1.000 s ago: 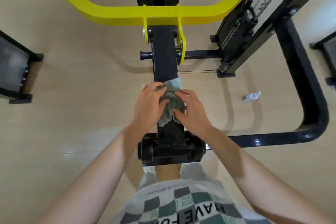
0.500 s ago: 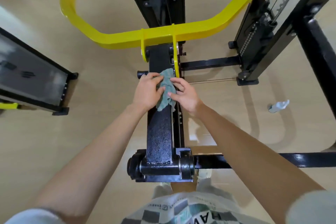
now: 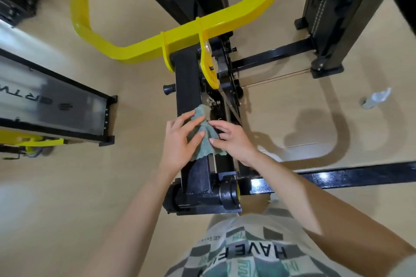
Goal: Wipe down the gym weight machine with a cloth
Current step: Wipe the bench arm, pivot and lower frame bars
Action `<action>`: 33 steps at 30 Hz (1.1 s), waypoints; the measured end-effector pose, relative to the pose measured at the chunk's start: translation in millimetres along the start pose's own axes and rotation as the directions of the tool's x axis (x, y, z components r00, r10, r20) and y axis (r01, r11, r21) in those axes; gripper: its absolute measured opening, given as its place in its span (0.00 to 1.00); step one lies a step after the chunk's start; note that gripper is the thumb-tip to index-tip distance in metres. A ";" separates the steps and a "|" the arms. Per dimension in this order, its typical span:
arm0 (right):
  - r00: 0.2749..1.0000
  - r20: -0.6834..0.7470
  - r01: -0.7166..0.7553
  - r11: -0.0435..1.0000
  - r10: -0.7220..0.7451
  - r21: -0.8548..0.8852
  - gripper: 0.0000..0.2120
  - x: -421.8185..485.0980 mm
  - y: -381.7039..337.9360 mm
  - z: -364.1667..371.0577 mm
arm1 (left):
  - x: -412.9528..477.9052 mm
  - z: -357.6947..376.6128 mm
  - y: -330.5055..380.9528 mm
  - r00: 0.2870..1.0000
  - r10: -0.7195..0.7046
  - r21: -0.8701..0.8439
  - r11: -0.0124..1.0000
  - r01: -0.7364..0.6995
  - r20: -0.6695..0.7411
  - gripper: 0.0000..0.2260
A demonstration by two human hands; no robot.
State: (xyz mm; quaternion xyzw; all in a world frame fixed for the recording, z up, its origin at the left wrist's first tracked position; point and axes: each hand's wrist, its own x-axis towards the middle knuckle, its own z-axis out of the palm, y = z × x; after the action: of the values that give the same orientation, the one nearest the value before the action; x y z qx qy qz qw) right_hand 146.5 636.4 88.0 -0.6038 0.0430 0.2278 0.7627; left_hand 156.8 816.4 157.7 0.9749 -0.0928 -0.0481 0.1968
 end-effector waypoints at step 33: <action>0.978 0.204 0.153 0.828 -0.048 -0.539 0.06 -84.7 -7.8 6.7 | -140.6 21.5 18.5 0.980 0.035 -0.070 0.996 -0.049 -0.198 0.04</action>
State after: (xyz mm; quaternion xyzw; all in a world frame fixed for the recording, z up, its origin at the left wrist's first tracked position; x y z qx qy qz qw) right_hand 72.6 616.4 125.7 -0.7761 -0.1263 0.2438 0.5677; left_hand 13.5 819.7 153.3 0.9647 -0.0918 0.0491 0.2420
